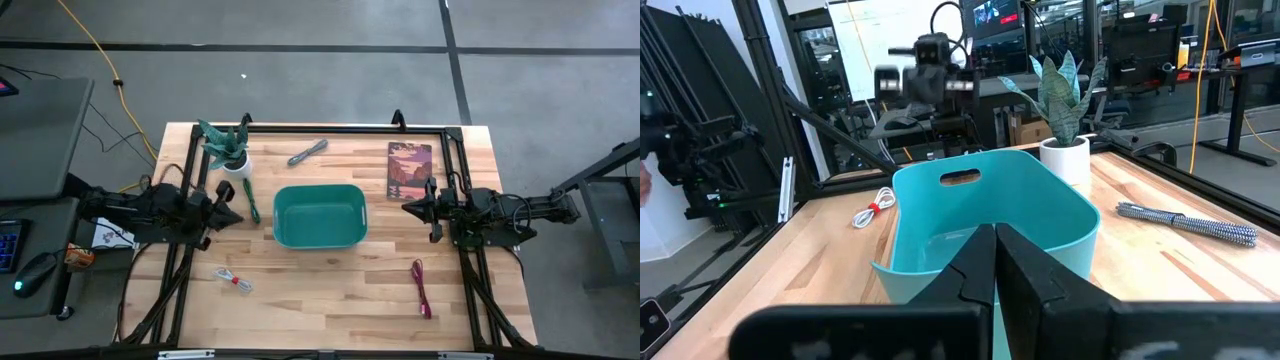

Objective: Pick and place USB-C Cables
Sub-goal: Put the green charger cable into the green bin

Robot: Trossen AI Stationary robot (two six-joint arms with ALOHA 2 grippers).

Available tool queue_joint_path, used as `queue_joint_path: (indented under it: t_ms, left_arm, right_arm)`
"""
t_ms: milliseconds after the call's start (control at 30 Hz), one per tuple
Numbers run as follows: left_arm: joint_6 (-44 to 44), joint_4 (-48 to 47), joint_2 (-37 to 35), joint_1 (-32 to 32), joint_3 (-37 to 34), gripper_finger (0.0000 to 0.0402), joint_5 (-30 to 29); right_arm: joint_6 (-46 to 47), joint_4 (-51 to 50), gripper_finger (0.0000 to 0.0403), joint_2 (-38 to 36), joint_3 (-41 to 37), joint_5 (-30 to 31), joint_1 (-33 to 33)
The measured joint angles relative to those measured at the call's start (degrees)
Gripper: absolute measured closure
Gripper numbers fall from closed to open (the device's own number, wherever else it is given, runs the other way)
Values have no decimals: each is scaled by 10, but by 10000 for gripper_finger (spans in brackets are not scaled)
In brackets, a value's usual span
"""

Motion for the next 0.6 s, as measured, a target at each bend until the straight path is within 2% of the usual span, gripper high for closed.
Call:
queue_joint_path:
  t_ms: [67, 133, 433, 600]
  left_arm:
    - [-25, 80, 0, 0, 1, 401, -54]
    - [-28, 100, 11, 1, 23, 401, -91]
    - [0, -147, 185, 0, 230, 399, -101]
    - [-52, -239, 245, 0, 305, 373, -102]
  right_arm:
    - [0, 0, 403, 0, 0, 0, 0]
    - [0, 0, 403, 0, 0, 0, 0]
    - [0, 0, 403, 0, 0, 0, 0]
    - [0, 0, 403, 0, 0, 0, 0]
